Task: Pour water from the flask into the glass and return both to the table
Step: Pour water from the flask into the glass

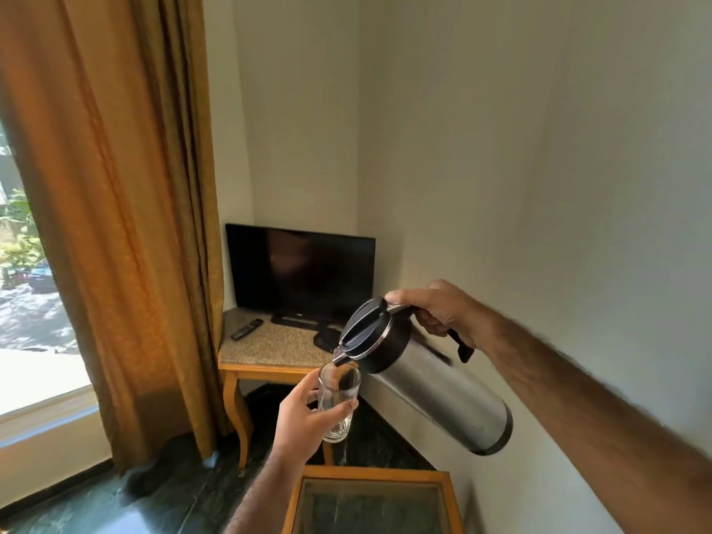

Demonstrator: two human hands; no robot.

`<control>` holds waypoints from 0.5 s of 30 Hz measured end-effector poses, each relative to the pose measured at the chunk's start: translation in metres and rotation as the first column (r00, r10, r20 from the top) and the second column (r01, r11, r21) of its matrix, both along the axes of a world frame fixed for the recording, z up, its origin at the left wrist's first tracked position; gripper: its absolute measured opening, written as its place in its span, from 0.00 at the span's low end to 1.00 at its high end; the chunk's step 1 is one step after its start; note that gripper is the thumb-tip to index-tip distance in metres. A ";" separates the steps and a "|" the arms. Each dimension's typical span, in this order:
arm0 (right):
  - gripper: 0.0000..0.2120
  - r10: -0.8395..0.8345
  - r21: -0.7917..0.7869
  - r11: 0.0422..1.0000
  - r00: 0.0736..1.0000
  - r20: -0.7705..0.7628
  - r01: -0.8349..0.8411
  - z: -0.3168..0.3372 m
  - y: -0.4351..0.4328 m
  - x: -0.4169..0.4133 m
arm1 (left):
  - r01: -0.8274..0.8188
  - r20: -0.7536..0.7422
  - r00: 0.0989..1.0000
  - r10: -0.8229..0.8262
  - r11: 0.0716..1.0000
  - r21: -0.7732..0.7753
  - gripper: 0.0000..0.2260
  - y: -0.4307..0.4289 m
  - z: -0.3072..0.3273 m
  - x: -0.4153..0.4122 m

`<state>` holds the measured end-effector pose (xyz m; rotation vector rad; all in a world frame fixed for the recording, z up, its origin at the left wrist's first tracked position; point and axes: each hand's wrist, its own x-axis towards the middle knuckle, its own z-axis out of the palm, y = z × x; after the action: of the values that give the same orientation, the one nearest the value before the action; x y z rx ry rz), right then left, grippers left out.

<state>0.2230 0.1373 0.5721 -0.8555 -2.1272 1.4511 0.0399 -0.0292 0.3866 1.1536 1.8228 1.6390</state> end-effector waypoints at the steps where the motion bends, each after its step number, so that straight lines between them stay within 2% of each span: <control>1: 0.26 0.014 0.014 1.000 0.999 0.037 -0.015 0.007 -0.002 -0.003 | 0.003 0.003 1.000 -0.003 1.000 0.003 0.23 -0.002 0.005 0.001; 8: 0.26 0.071 0.055 0.995 0.968 0.242 -0.087 0.031 -0.004 -0.020 | 0.022 0.015 1.000 -0.021 0.999 -0.031 0.21 -0.012 0.015 0.007; 15: 0.24 0.080 0.100 0.987 0.917 0.391 -0.128 0.039 -0.008 -0.035 | 0.019 0.043 0.999 -0.016 0.998 -0.056 0.24 -0.022 0.007 0.005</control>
<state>0.1877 0.1294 0.6110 -1.0669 -2.5581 1.2620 0.0444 -0.0508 0.3937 1.0998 1.8153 1.5804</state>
